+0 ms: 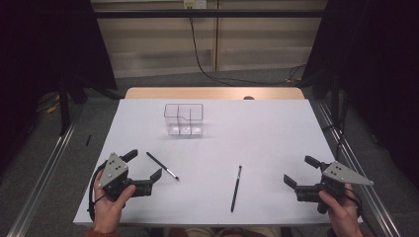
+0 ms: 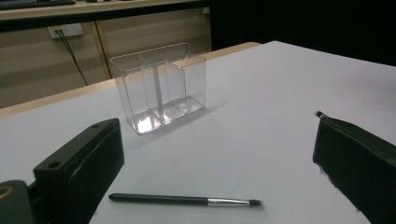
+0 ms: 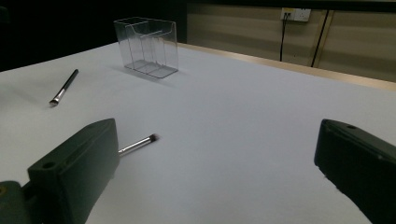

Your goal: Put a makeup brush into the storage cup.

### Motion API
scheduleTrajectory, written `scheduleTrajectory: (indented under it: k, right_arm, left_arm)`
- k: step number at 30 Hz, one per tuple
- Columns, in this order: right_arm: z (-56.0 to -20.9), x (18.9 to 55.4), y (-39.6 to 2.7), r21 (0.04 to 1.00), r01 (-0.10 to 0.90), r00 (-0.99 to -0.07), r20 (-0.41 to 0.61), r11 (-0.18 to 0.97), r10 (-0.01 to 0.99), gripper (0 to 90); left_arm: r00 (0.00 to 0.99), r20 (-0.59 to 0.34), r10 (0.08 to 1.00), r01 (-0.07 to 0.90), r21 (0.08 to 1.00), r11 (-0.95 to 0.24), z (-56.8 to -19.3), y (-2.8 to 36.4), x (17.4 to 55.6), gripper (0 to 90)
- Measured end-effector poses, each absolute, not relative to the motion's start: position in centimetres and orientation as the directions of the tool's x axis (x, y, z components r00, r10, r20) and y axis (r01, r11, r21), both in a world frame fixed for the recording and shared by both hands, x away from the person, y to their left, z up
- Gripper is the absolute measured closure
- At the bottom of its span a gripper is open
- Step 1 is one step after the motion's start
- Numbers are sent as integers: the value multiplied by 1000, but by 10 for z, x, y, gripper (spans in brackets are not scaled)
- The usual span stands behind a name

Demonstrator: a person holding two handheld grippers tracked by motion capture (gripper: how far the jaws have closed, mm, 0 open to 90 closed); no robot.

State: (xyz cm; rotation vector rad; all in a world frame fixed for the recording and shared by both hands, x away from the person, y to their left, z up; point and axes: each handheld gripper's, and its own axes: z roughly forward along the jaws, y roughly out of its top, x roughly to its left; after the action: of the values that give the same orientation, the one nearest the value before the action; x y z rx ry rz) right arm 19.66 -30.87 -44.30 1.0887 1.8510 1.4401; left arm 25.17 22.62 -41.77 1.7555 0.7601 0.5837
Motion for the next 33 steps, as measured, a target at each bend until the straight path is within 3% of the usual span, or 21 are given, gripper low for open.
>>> scheduleTrajectory:
  k: [33]
  right_arm:
    - [-444, 198, -308, 958, 268, -532, 56, 105, 845, 0]
  left_arm:
    - [725, 18, 688, 184, 958, -218, -404, 198, 309, 20]
